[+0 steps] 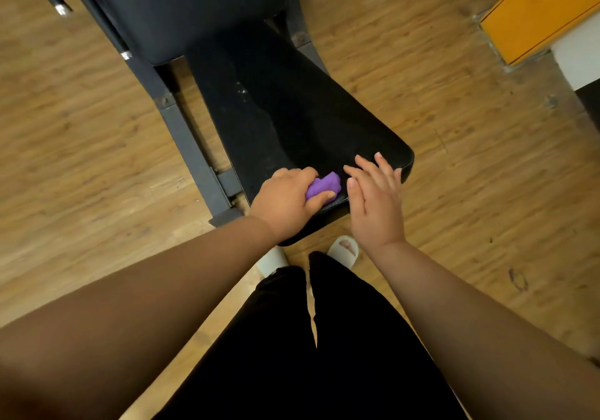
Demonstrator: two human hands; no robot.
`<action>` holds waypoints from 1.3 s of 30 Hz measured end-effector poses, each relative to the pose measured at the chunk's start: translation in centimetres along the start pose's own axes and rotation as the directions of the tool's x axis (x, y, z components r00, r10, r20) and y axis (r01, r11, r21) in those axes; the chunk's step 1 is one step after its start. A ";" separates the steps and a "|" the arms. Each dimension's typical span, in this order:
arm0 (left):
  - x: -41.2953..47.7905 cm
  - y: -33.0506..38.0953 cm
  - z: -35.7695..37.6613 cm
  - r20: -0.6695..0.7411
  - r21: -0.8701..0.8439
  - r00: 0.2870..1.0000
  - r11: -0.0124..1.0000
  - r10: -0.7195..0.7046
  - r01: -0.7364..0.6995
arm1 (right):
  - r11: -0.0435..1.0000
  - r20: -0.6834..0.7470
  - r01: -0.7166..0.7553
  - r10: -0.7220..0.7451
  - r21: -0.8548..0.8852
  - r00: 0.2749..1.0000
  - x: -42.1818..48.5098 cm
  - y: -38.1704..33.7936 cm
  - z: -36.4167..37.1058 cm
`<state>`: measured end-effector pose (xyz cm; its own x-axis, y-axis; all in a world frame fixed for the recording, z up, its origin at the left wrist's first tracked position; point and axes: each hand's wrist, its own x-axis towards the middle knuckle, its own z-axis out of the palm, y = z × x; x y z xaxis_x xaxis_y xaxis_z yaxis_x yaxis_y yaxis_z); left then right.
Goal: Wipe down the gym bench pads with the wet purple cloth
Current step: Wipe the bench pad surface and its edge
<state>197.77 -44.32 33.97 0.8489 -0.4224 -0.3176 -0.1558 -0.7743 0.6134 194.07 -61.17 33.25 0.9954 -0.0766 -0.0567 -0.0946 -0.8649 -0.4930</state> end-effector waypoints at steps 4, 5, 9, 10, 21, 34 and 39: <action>1.1 -0.3 -0.8 0.051 0.067 0.998 0.997 0.026 -0.030 | 0.998 0.017 0.057 -0.057 0.015 0.998 -0.1 0.9 0.0; 1.1 -0.2 -0.6 0.035 0.057 0.999 0.998 0.003 -0.005 | 0.997 0.021 0.075 -0.075 0.005 0.997 -0.1 1.1 0.0; -0.6 0.3 0.7 -0.052 0.020 0.998 0.999 -0.030 0.031 | 0.993 0.034 0.115 -0.115 -0.003 0.993 -0.2 1.5 -0.1; -1.0 0.3 0.8 -0.050 0.029 0.999 1.000 -0.008 0.009 | 0.993 0.035 0.119 -0.119 0.003 0.992 -0.2 1.5 -0.1; -0.6 0.8 0.7 -0.045 0.100 0.999 0.995 -0.019 0.024 | 0.986 0.042 0.167 -0.167 0.003 0.985 -0.3 2.3 0.2; -0.5 1.3 0.9 -0.044 0.237 0.999 0.971 0.020 -0.010 | 0.986 0.047 0.164 -0.164 0.002 0.985 -0.3 2.3 0.1; 1.4 0.9 0.4 -0.050 0.305 0.995 0.947 -0.089 0.100 | 0.986 0.039 0.168 -0.168 -0.002 0.985 -0.2 2.4 0.2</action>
<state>198.58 -45.79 33.81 0.8835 -0.3277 -0.3346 -0.2165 -0.9193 0.3286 193.59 -63.13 31.92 0.9960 0.0889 -0.0068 0.0739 -0.8665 -0.4937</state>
